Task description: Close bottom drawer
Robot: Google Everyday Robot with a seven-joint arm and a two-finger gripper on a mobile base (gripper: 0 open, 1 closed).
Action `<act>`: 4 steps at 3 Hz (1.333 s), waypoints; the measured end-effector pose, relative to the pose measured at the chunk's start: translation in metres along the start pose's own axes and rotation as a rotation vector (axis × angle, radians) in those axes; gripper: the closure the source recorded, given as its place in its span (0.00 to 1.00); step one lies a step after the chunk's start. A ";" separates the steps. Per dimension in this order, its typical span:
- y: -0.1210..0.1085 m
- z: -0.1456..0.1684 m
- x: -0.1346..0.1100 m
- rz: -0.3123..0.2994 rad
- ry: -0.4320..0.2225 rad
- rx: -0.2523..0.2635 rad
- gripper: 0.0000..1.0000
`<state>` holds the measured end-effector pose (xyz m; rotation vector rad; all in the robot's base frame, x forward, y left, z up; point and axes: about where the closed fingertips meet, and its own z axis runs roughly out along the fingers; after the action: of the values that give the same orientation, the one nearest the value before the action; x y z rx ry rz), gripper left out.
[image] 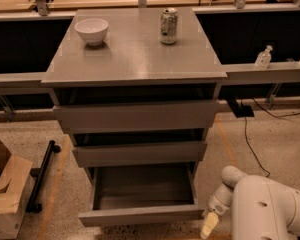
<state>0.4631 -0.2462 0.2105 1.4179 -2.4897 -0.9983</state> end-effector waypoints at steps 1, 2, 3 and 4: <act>0.000 0.000 0.000 0.000 0.000 0.000 0.00; -0.006 0.001 -0.006 -0.036 -0.012 0.061 0.16; -0.019 0.011 -0.029 -0.146 -0.085 0.146 0.41; -0.046 -0.009 -0.071 -0.256 -0.164 0.242 0.63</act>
Offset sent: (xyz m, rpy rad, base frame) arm 0.0633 0.0181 -0.0025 -0.0870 -0.5228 0.0542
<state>0.5395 -0.2096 0.2060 1.8349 -2.6708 -0.9103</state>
